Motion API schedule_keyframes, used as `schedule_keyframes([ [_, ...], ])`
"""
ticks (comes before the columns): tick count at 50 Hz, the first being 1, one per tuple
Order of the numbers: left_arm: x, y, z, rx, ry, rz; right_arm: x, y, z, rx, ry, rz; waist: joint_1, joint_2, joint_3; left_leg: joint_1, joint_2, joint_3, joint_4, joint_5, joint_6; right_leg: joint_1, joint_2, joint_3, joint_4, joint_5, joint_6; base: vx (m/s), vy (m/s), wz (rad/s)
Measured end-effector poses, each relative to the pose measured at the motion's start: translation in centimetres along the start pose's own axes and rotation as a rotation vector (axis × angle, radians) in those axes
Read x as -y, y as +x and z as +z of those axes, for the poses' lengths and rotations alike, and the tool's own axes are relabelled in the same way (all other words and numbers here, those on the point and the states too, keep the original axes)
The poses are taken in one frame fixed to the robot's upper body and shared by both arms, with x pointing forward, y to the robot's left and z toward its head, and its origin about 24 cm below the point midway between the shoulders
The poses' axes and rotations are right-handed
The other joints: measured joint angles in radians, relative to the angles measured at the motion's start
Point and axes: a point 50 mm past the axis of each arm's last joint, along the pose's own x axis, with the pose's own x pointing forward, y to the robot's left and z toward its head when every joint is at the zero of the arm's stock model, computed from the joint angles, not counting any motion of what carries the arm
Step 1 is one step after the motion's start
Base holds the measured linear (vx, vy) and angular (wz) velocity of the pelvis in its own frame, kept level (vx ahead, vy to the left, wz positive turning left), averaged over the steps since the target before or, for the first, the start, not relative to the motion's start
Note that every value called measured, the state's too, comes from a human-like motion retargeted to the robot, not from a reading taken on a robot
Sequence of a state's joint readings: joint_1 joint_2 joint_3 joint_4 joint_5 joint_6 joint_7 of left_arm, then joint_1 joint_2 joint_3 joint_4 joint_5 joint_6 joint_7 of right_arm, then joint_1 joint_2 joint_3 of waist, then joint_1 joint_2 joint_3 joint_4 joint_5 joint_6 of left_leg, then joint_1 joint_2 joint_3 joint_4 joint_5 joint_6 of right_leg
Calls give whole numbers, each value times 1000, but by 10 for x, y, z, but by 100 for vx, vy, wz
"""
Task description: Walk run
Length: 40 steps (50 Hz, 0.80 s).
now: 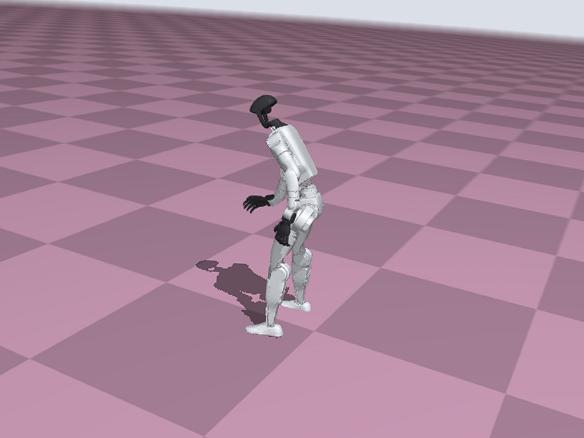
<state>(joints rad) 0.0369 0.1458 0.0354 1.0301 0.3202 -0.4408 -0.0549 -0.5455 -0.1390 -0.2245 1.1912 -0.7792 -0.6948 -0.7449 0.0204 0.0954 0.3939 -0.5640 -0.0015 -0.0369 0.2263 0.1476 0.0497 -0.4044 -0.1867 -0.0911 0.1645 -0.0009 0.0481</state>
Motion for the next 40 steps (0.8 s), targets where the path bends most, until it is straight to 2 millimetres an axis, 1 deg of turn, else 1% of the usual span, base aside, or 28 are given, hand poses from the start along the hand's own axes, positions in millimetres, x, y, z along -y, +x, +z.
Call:
schedule_keyframes([
  [1, -2, 0, -2, -12, -24, 0, 2, 5, 4, -1, 14, -41, -3, 10, 17, 9, -14, -73, -45, 11, -26, -12, 1, -2, 11, -8, 6, -1, 31, -69],
  [2, -5, 0, -4, -23, -45, -2, 3, 11, 7, 0, 24, -81, -9, 18, 30, 15, -26, -121, -72, -5, -47, -28, -3, -2, 25, -16, 13, 5, 38, -32],
  [3, -7, 1, -5, -34, -57, -8, 5, 16, 11, 6, 28, -116, -22, 21, 37, 15, -32, -119, -66, -76, -56, -54, -15, 4, 46, -26, 22, 4, 43, -36],
  [4, -9, 1, -5, -41, -59, -16, 7, 22, 15, 16, 26, -150, -26, 17, 46, 0, -27, -58, -57, -103, -50, -87, -25, 30, 73, -36, 32, 5, 47, -54],
  [5, -11, 2, -5, -46, -55, -25, 9, 28, 20, 28, 21, -183, -26, 10, 55, -23, -18, 33, -46, -108, -36, -123, -33, 66, 103, -46, 43, 3, 48, -39],
  [6, -14, 4, -2, -42, -29, -37, 12, 33, 23, 38, 16, -220, -43, 16, 66, -35, -31, 32, -40, -116, -39, -141, -43, 80, 116, -53, 47, 0, 48, -3],
  [8, -21, 10, 8, -21, 31, -55, 22, 43, 29, 65, 9, -300, -74, 37, 88, -75, -70, 9, -21, -129, -32, -172, -80, 75, 129, -61, 54, -2, 48, 53],
  [11, -31, 20, 28, 22, 90, -50, 38, 56, 36, 83, 15, -409, -80, 72, 112, -109, -92, 22, -19, -147, -17, -206, -125, 59, 122, -56, 71, -1, 40, 29],
  [13, -32, 27, 42, 57, 66, -31, 48, 64, 39, 89, 23, -473, -67, 90, 119, -134, -104, 34, -30, -152, -2, -232, -145, 60, 104, -44, 93, -5, 36, -13],
  [15, -34, 32, 54, 97, -8, -8, 54, 70, 43, 94, 27, -518, -61, 94, 122, -161, -117, 52, -33, -155, 4, -245, -181, 31, 69, -30, 127, 0, 36, -12],
  [18, -37, 35, 70, 177, -97, -24, 56, 75, 49, 95, 28, -557, -78, 107, 126, -179, -136, 49, -48, -153, 12, -240, -219, -24, 12, -12, 177, 2, 28, 16],
  [20, -38, 36, 81, 224, -100, -65, 58, 78, 52, 97, 27, -576, -86, 119, 126, -186, -148, 43, -56, -153, 22, -235, -232, -44, -22, 2, 196, 4, 20, 22],
  [22, -38, 35, 88, 255, -64, -86, 60, 78, 51, 101, 20, -585, -85, 124, 126, -191, -158, 45, -59, -154, 28, -225, -240, -51, -57, 20, 205, 7, 17, 13],
  [27, -40, 37, 102, 302, 57, -63, 70, 81, 51, 119, -7, -623, -82, 152, 126, -205, -171, 31, -54, -164, 30, -204, -244, -87, -126, 57, 214, 6, 11, 16],
  [31, -34, 38, 108, 318, 98, -76, 80, 84, 50, 120, -12, -662, -56, 177, 123, -234, -156, 28, -31, -179, 26, -210, -237, -132, -151, 71, 214, 3, 6, -10],
  [36, -27, 39, 109, 320, 99, -116, 97, 90, 50, 129, -20, -723, -22, 200, 116, -266, -151, 34, -8, -194, 25, -239, -241, -128, -139, 60, 214, 0, 6, -7],
  [40, -24, 39, 108, 317, 101, -114, 109, 93, 53, 165, -15, -766, -17, 219, 118, -280, -162, 31, 3, -198, 25, -252, -251, -108, -126, 49, 214, -1, 5, 11],
])
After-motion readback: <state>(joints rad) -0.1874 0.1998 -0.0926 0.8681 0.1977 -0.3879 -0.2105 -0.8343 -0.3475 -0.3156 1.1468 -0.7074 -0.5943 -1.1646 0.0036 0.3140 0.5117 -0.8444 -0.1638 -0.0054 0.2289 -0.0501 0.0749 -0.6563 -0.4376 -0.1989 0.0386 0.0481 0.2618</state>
